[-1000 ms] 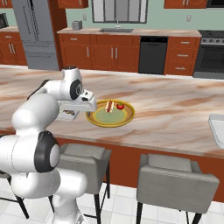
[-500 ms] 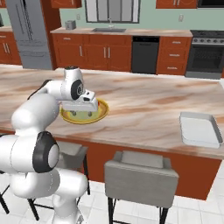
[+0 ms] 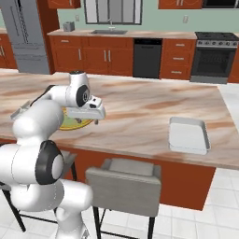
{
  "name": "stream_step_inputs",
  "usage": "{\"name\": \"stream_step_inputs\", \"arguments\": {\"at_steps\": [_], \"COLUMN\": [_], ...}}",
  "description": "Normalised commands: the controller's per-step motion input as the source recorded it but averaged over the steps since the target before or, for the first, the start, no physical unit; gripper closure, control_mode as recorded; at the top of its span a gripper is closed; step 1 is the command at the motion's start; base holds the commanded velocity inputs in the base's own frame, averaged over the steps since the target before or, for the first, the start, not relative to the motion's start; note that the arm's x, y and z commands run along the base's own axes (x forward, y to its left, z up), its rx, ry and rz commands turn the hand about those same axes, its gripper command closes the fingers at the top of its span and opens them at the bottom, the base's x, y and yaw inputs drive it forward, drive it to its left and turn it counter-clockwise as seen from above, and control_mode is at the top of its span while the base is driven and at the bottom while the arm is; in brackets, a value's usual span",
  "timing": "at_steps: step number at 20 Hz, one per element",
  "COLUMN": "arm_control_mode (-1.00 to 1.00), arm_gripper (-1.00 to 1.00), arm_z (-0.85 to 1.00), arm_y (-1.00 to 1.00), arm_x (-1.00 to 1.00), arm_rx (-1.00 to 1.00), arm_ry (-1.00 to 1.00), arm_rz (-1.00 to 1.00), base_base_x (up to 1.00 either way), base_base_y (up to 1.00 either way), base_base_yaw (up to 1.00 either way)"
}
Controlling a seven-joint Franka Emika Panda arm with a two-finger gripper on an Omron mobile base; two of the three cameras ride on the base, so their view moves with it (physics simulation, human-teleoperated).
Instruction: Place one cooked food and one vegetable from the large plate to each tupperware container.
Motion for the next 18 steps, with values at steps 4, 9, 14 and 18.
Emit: {"name": "stream_step_inputs", "arguments": {"at_steps": [4,9,14,18], "arm_control_mode": [1.0,1.0,1.0,1.0], "arm_gripper": [-1.0,-1.0,-1.0,-1.0], "arm_z": [0.0,0.0,0.0,0.0], "arm_y": [0.0,0.0,0.0,0.0], "arm_x": [0.0,0.0,0.0,0.0], "arm_rx": [0.0,0.0,0.0,0.0], "arm_ry": [0.0,0.0,0.0,0.0], "arm_rz": [0.0,0.0,0.0,0.0], "base_base_x": [0.11,0.58,0.82,0.58], "base_base_y": [-0.16,0.08,0.09,0.05], "base_base_yaw": [0.0,-0.03,-0.03,-0.03]}}
